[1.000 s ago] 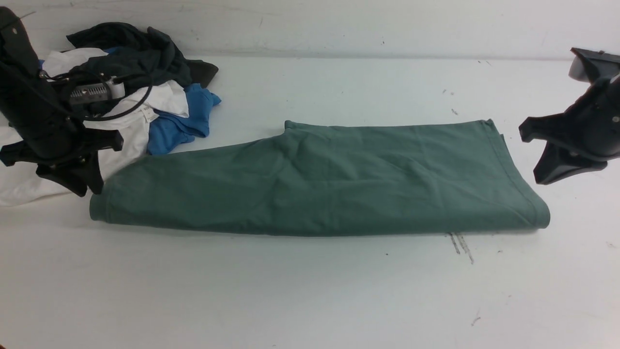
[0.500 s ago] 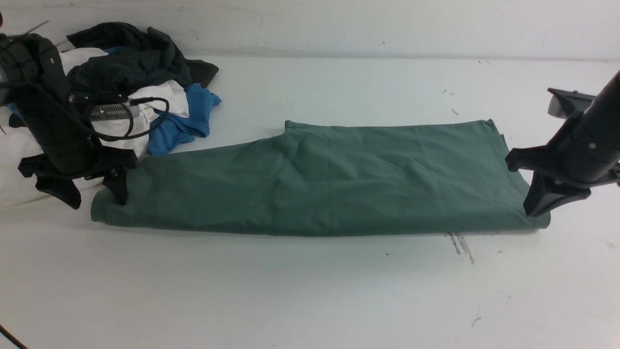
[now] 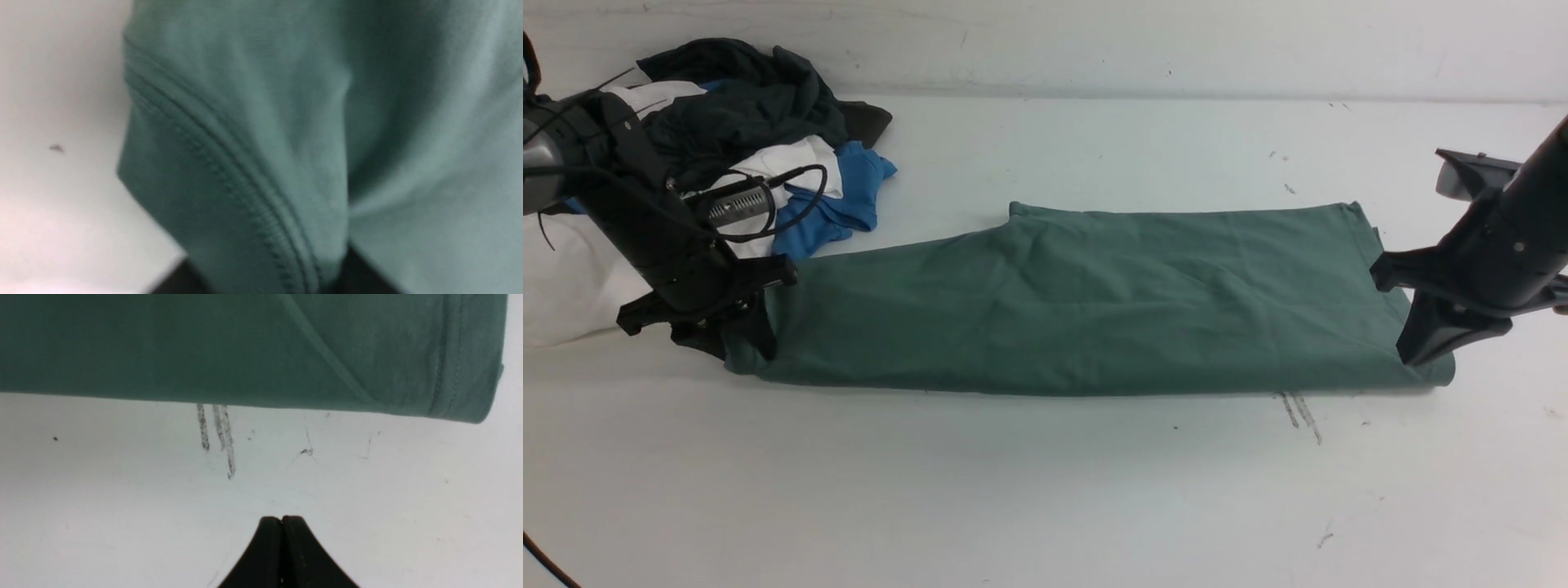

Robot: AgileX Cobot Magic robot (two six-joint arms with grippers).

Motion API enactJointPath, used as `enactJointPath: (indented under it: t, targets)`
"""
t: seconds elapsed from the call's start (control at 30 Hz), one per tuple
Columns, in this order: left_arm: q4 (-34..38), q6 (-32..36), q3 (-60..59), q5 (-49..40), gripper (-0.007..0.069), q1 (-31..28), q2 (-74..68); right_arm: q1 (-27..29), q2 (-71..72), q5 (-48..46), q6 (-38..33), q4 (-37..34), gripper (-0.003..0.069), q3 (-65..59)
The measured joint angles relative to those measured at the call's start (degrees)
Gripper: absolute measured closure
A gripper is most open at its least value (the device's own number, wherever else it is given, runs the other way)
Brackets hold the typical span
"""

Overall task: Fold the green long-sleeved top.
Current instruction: Hold the left edge of the fabric with your left arm, then drag the left edge of the fabric to the left with your left arm and fold it to the right edge

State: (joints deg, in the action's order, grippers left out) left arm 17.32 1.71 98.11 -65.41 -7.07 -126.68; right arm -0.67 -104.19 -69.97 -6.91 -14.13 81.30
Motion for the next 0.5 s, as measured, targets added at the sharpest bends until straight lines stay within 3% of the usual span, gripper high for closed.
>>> enactJointPath:
  t: [0.03,0.13,0.33,0.5]
  targets:
    - [-0.7,0.1,-0.1,-0.9,0.0554,-0.1,0.7,0.0,0.6,0.0,0.0,0.6,0.0673,0.0]
    - [-3.5,0.2,-0.4,-3.3,0.0596,-1.0,4.0,0.0,3.7,0.0,0.2,3.3,0.0673,0.0]
    - [-7.8,0.2,-0.4,-4.2,0.0598,-6.1,20.3,0.0,13.1,-0.7,0.8,7.2,0.0673,0.0]
    - [-7.1,0.2,0.3,-5.8,0.0598,-7.3,30.5,0.0,17.7,-1.1,2.0,7.2,0.0673,0.0]
